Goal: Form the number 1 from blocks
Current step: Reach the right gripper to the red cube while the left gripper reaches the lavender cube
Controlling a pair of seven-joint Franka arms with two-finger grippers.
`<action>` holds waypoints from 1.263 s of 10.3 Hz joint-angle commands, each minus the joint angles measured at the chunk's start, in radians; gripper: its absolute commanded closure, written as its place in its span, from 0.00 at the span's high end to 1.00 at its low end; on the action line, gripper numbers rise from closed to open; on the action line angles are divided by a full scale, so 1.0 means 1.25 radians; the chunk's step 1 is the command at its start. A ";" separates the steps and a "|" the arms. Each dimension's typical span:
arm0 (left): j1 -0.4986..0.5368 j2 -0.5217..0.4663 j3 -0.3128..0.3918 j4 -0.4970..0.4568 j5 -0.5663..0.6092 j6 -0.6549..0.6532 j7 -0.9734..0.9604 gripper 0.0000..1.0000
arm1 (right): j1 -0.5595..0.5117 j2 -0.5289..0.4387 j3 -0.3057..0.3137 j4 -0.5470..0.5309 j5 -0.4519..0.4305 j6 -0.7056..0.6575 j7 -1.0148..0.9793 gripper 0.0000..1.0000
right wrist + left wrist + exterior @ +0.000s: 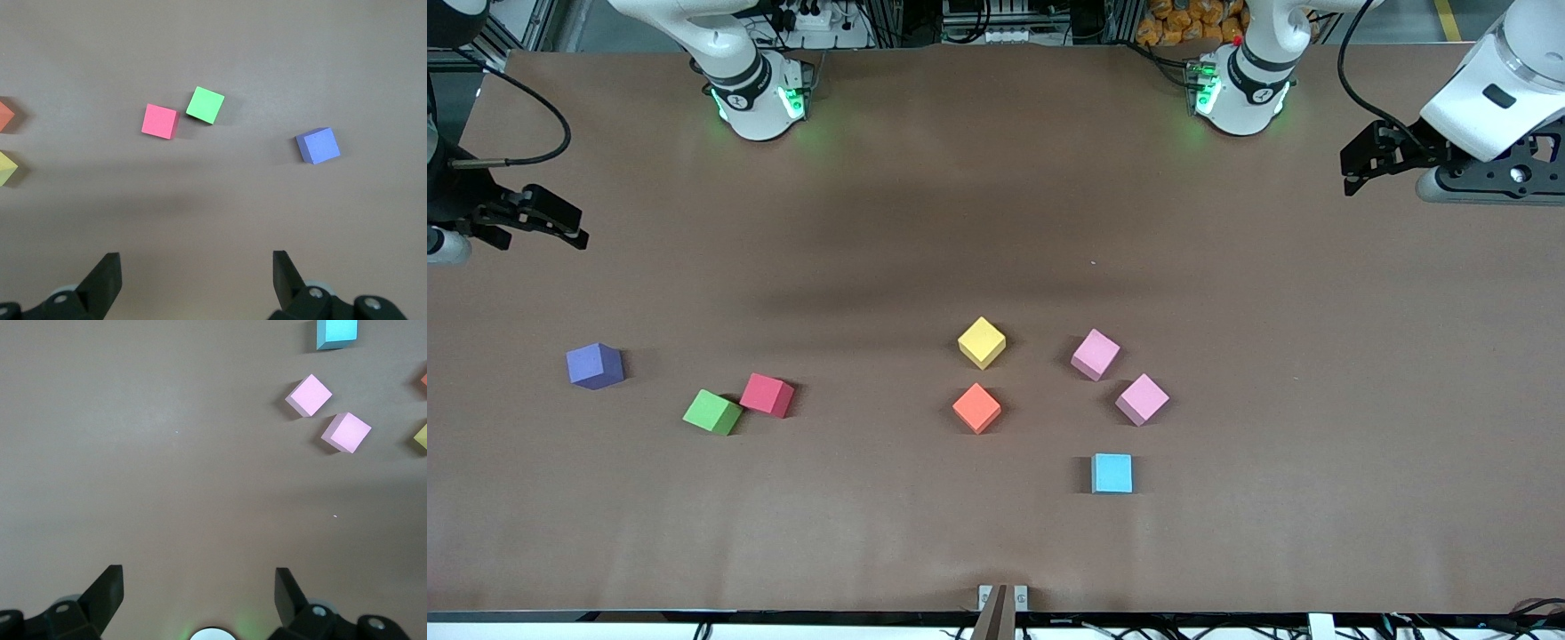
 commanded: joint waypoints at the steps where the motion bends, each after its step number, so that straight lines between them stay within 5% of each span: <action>1: 0.004 0.007 -0.003 0.020 0.011 -0.003 0.017 1.00 | -0.002 -0.004 0.000 0.013 0.009 -0.009 -0.002 1.00; 8: -0.006 0.091 -0.018 0.020 0.006 0.009 -0.049 1.00 | 0.006 -0.002 0.003 0.003 0.015 -0.010 -0.009 1.00; 13: -0.019 0.178 -0.025 -0.009 -0.083 0.119 -0.178 1.00 | 0.017 0.043 0.003 -0.073 0.015 0.047 0.000 1.00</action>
